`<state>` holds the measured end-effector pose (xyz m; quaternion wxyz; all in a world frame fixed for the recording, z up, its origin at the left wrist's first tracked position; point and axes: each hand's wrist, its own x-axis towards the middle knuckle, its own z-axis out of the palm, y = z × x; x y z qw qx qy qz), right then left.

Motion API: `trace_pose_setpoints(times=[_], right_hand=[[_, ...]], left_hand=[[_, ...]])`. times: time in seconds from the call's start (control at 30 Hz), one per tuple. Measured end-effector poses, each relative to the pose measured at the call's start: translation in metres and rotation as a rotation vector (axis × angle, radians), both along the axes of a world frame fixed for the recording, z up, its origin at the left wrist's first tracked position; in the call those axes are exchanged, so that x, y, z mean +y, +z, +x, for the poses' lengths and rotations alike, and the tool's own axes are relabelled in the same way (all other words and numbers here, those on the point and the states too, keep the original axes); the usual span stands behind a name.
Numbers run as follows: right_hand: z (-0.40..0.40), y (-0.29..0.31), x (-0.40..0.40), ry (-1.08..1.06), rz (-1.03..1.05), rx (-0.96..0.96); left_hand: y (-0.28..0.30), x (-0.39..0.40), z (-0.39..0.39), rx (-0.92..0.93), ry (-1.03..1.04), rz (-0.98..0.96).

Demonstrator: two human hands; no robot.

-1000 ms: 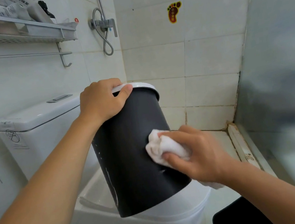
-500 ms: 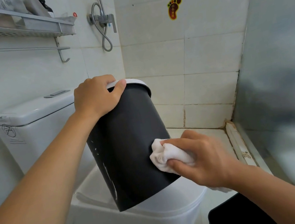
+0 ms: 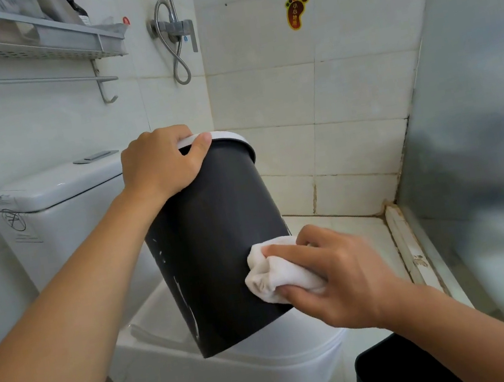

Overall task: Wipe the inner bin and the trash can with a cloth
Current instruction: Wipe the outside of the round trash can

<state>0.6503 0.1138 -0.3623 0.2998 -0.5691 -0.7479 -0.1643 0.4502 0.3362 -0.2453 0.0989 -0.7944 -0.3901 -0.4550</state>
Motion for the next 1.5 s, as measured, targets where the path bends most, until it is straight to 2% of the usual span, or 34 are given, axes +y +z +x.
trace_pose_setpoints(times=[0.07,0.23,0.47,0.6,1.0,1.1,1.23,1.33,1.4,1.5], right_hand=[[0.001,0.001,0.002,-0.025,-0.006,0.002],[0.001,0.008,0.012,-0.178,-0.021,0.243],[0.001,0.008,0.000,-0.080,-0.069,0.023],[0.004,0.007,-0.002,-0.068,-0.060,-0.045],[-0.006,0.018,0.013,-0.254,-0.004,0.308],[-0.009,0.014,0.011,-0.216,0.007,0.285],[-0.004,0.002,0.002,-0.072,-0.037,0.123],[0.001,-0.004,-0.001,-0.021,-0.027,0.049],[0.000,-0.002,0.001,-0.041,-0.009,0.082],[0.000,0.003,0.008,-0.113,0.002,0.241]], left_hand=[[-0.001,0.000,-0.002,0.001,0.001,0.001],[-0.001,-0.005,-0.005,-0.024,-0.122,0.006],[0.002,-0.005,-0.001,0.023,0.124,-0.031],[0.001,-0.006,-0.002,0.023,0.140,-0.034],[0.004,-0.017,0.003,-0.004,-0.207,0.020],[0.003,-0.015,0.005,0.001,-0.173,0.027],[0.001,-0.007,-0.001,0.013,-0.023,0.025],[-0.001,-0.004,-0.007,-0.019,-0.045,0.016],[-0.001,-0.007,-0.008,-0.049,-0.131,0.015],[0.000,-0.013,-0.009,-0.103,-0.271,-0.008]])
